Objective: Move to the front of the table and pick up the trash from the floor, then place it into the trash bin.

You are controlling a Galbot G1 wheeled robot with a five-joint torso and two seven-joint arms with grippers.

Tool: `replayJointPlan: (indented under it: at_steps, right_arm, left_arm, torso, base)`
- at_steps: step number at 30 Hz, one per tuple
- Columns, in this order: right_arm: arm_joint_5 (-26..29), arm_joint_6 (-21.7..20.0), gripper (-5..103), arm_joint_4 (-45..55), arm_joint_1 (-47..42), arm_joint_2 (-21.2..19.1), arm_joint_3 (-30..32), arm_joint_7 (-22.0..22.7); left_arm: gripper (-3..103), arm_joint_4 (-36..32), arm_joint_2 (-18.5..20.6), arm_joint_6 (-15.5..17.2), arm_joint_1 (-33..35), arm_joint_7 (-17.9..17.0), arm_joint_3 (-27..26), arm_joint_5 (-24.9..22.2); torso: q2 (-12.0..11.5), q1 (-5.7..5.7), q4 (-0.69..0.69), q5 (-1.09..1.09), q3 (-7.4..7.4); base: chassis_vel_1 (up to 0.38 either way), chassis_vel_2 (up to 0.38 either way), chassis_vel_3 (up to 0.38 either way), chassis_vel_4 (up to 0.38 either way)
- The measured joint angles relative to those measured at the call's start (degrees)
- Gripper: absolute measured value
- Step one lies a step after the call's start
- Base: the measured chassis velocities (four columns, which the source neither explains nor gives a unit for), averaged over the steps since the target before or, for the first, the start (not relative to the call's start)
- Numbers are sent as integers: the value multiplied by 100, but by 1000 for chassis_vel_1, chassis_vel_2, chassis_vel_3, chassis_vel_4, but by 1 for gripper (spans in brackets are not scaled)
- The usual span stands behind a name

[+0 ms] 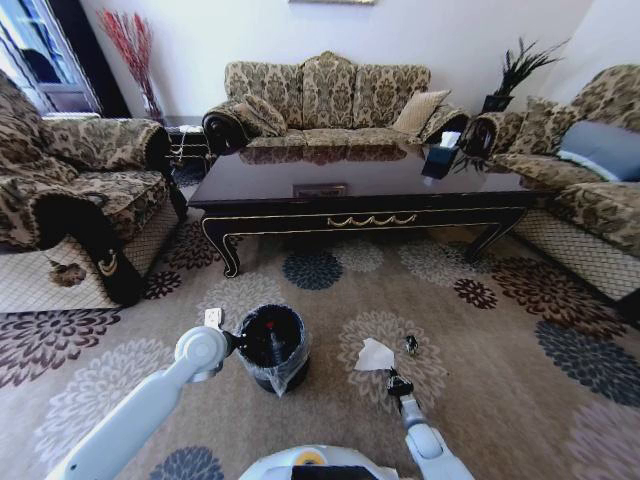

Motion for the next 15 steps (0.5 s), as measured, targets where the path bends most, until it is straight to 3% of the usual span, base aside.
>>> replayJointPlan:
  at_steps: [8,15]
  right_arm:
    - [188,-31,0,505,-228,-87,37,15]
    - [526,-195,0,1647,-600,-339,87,19]
  left_arm:
    - [0,-37,-10,0,-34,-6,60,4]
    - [0,-123,-10,0,-102,-26,133,3]
  torso:
    - [0,0,0,0,0]
    - [0,0,0,0,0]
  base:
    - [0,0,0,0]
    - [0,0,0,0]
